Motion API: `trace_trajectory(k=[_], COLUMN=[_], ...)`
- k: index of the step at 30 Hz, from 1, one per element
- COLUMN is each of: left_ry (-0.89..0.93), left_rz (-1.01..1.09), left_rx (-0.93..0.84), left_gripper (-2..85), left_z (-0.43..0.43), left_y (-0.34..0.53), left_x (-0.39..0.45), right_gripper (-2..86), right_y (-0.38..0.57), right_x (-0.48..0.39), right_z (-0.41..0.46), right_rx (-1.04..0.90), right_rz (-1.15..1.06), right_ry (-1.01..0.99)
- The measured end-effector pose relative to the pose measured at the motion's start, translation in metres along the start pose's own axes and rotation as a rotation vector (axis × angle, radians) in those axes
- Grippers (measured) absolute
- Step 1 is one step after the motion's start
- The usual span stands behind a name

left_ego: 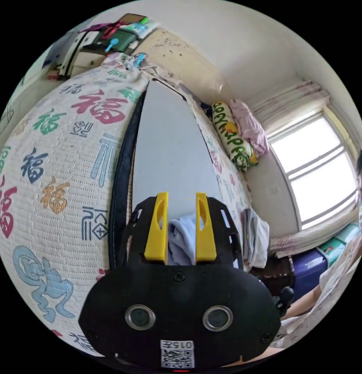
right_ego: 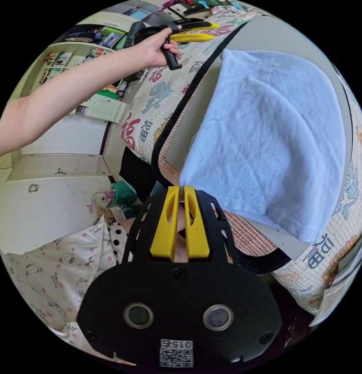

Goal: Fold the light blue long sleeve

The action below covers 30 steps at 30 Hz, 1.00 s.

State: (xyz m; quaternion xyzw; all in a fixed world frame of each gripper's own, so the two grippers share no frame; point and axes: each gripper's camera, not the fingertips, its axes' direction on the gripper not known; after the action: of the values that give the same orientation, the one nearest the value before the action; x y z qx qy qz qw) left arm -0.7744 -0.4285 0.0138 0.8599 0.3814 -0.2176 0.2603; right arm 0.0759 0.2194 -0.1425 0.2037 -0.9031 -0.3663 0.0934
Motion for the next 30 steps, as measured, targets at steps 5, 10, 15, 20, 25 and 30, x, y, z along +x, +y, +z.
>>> trace_trajectory(k=[5, 10, 15, 20, 25, 30], left_ry=[-0.050, -0.168, -0.248, -0.269, -0.279, -0.365], left_rz=[0.044, 0.158, 0.244, 0.299, 0.378, 0.338], left_rx=[-0.254, -0.379, -0.412, -0.389, -0.351, -0.370], left_gripper=[11.5, 10.5, 8.5, 4.9, 3.7, 4.4], left_z=[0.045, 0.071, 0.074, 0.059, 0.028, 0.033], left_y=[-0.024, -0.046, -0.073, -0.101, -0.129, -0.161], left_x=[0.023, 0.057, 0.094, 0.127, 0.165, 0.164], right_gripper=[13.3, 13.5, 13.5, 13.1, 12.4, 11.1], right_y=[0.002, 0.016, 0.021, 0.030, 0.055, 0.068], right_x=[-0.021, -0.027, -0.010, -0.006, -0.006, -0.002], right_z=[0.082, 0.114, 0.220, 0.293, 0.306, 0.365], right_rx=[-0.072, -0.019, -0.128, -0.162, -0.091, -0.100], right_rz=[-0.048, -0.078, -0.112, -0.135, -0.094, -0.183], right_ry=[0.097, 0.264, 0.339, 0.428, 0.280, 0.259])
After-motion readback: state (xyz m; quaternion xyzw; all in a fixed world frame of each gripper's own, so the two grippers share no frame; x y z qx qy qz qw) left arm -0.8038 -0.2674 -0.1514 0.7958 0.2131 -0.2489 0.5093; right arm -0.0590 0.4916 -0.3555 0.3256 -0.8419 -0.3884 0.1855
